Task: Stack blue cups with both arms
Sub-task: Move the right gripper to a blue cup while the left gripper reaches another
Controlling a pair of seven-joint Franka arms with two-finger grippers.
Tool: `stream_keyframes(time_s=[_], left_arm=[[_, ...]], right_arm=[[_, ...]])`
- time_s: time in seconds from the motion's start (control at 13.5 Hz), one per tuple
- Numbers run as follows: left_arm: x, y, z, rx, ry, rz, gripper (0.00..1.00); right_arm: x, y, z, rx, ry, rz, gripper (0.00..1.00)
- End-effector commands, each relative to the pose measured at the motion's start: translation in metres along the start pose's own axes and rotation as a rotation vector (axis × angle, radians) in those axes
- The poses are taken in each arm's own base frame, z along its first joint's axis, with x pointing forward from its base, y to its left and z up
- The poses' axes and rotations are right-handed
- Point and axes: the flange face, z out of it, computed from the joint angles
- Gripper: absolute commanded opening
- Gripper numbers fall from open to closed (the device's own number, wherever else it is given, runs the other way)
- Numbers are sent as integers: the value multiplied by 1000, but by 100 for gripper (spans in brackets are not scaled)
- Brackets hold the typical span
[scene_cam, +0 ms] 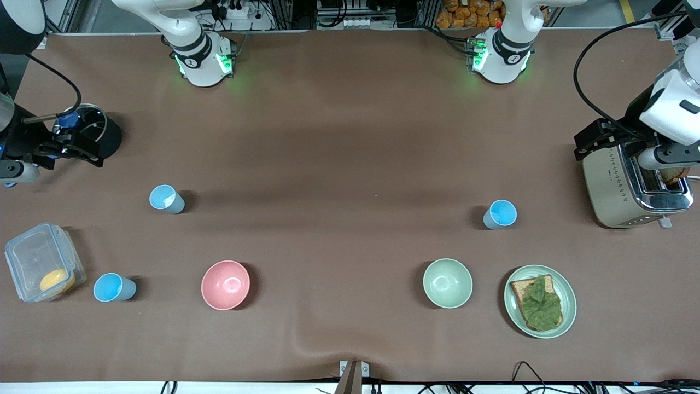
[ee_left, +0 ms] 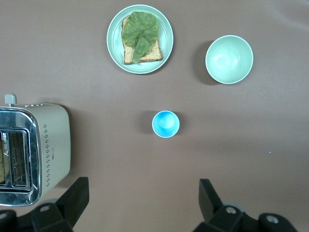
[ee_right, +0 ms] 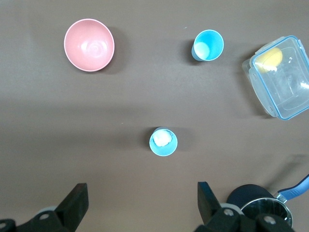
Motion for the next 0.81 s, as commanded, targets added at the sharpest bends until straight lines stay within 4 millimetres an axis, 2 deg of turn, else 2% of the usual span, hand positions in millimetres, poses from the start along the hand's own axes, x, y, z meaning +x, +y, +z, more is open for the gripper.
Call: stream_keyframes(time_s=[0.0, 0.22, 0.44, 0.66, 0.74], left_arm=[[-1, -10, -4, 7, -2, 12, 100], [2, -19, 2, 18, -11, 23, 100], [11, -15, 54, 25, -58, 21, 100], [13, -26, 124, 21, -37, 5, 100], [12, -23, 144, 20, -22, 12, 100]], right_arm=[[-6, -2, -7, -2, 6, 15, 100], [-6, -1, -6, -2, 3, 16, 100], [-6, -2, -7, -2, 4, 15, 100], [-6, -2, -7, -2, 6, 15, 100], [-6, -3, -6, -1, 3, 13, 100]])
